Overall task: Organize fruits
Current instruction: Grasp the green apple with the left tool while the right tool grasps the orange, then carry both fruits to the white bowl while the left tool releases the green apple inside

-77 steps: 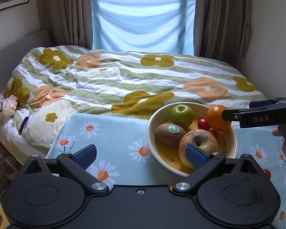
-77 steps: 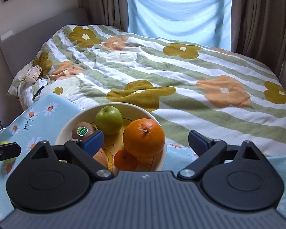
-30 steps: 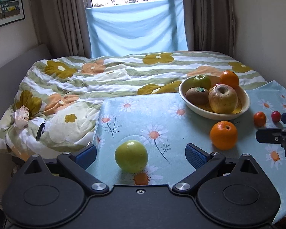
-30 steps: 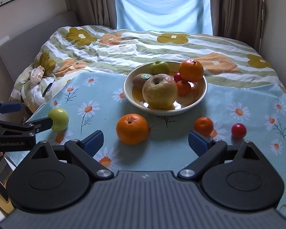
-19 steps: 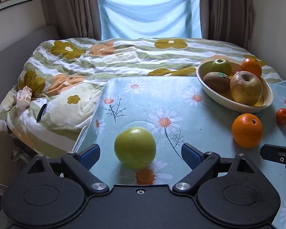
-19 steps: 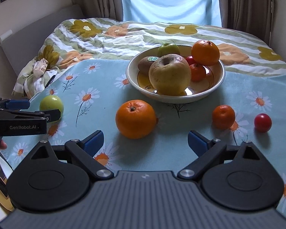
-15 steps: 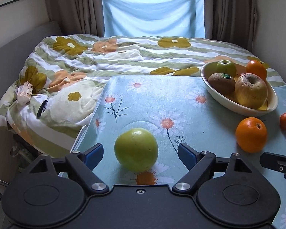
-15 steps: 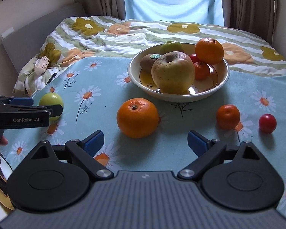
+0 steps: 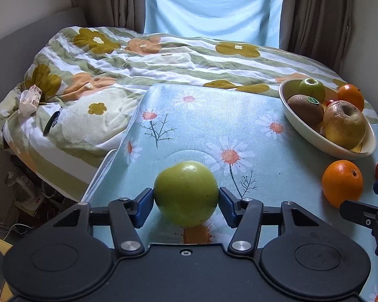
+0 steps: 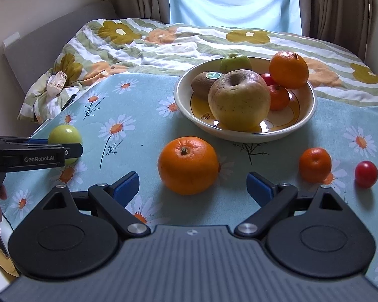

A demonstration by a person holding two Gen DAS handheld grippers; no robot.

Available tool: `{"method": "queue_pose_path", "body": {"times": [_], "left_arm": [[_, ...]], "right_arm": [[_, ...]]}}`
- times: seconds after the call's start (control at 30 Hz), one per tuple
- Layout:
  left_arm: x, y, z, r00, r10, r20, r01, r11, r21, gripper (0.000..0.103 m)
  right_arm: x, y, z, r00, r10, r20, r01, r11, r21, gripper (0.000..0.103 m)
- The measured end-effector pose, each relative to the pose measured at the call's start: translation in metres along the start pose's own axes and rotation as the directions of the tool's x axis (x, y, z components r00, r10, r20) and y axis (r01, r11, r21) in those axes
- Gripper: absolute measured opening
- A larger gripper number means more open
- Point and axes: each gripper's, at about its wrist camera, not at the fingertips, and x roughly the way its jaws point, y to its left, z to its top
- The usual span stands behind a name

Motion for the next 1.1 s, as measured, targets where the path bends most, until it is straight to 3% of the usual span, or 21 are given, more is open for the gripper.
{"method": "queue_pose_path", "body": {"times": [0.33,0.43,0.67,0.7,0.73,1.1], "left_arm": [[-0.009,-0.001,-0.006,1.0,-0.008,-0.003,0.008,1.0,0.012,0.06],[-0.01,0.0,-0.008,1.0,-0.01,-0.003,0.01,1.0,0.014,0.06],[-0.012,0.002,-0.009,1.0,-0.015,-0.006,0.015,1.0,0.012,0.06],[-0.012,0.001,-0.009,1.0,-0.015,-0.007,0.015,1.0,0.012,0.06],[-0.013,0.001,-0.009,1.0,-0.016,-0.008,0.016,1.0,0.01,0.06],[-0.034,-0.003,-0.009,0.999,-0.044,0.006,0.044,0.999,0.003,0.06]], "right_arm": [[0.018,0.007,0.005,1.0,-0.01,-0.021,0.009,1.0,-0.027,0.103],[0.023,0.008,0.008,1.0,-0.008,-0.028,0.007,0.999,-0.034,0.093],[0.031,0.01,0.011,1.0,-0.016,-0.027,0.015,0.999,-0.034,0.093],[0.031,0.01,0.011,1.0,-0.017,-0.025,0.016,0.999,-0.033,0.088],[0.032,0.011,0.012,1.0,-0.013,-0.028,0.012,0.999,-0.037,0.074],[0.013,0.01,0.014,1.0,-0.011,-0.013,0.011,0.999,-0.037,0.073]]}}
